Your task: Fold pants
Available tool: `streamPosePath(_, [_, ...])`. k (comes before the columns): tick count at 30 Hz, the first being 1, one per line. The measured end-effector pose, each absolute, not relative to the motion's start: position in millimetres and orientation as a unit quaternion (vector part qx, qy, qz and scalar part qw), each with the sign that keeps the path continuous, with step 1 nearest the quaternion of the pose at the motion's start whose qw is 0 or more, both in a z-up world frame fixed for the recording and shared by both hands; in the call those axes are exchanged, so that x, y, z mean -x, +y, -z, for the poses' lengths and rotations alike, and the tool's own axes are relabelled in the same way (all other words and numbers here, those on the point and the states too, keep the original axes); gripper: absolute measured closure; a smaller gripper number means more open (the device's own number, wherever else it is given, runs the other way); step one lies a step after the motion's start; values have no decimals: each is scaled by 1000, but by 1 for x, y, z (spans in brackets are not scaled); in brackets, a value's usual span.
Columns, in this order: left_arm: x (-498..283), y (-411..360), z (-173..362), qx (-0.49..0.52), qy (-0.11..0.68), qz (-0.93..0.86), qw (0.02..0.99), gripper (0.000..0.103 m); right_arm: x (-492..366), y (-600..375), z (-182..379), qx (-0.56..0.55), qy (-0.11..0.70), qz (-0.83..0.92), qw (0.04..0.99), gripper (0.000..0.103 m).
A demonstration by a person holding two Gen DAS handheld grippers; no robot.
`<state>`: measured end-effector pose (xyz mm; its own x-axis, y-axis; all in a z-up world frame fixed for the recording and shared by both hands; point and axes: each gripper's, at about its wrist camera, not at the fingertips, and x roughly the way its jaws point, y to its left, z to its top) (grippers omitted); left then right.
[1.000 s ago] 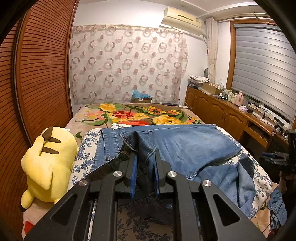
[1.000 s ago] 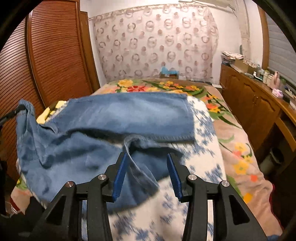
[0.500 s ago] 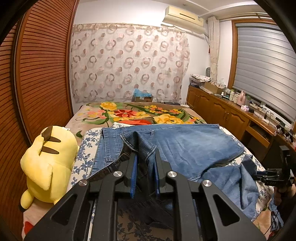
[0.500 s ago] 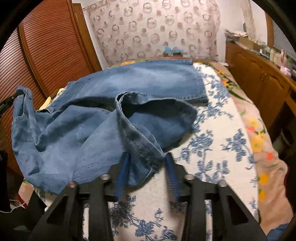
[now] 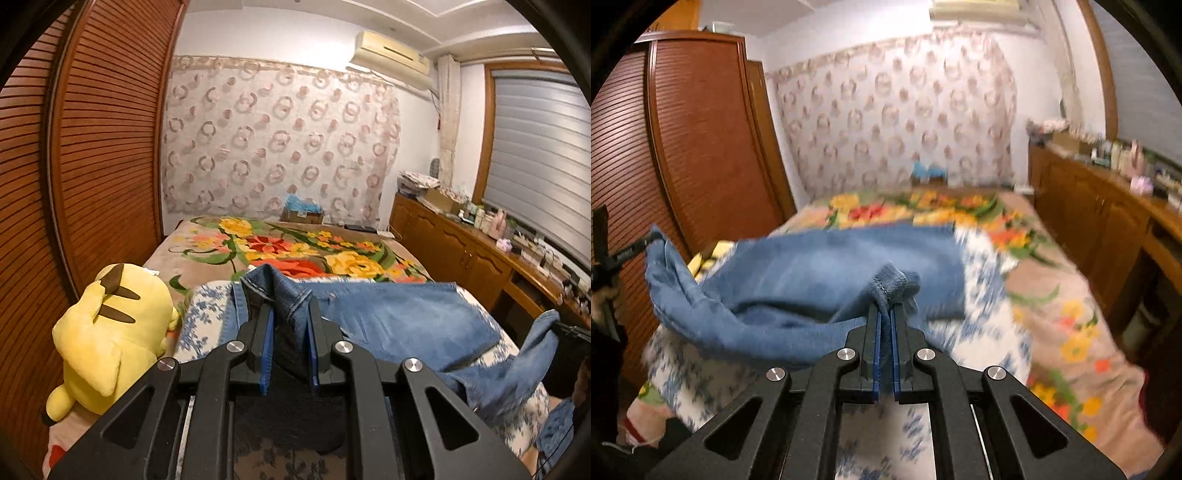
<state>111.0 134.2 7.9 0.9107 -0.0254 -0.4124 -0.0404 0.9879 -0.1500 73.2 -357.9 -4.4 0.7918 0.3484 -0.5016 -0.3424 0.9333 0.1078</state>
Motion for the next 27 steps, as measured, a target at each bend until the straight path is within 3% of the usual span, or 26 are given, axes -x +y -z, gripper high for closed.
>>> streamPosePath(7, [-140, 152, -9, 97, 210, -17, 973, 86, -104, -352, -24, 30, 228, -170, 958, 100])
streamPosePath(18, [-210, 162, 17, 98, 252, -37, 962, 86, -167, -310, 5, 73, 247, -161, 953, 100])
streamPosePath(27, [-241, 166, -5, 105, 230, -32, 967, 86, -181, -291, -36, 82, 219, -145, 961, 100])
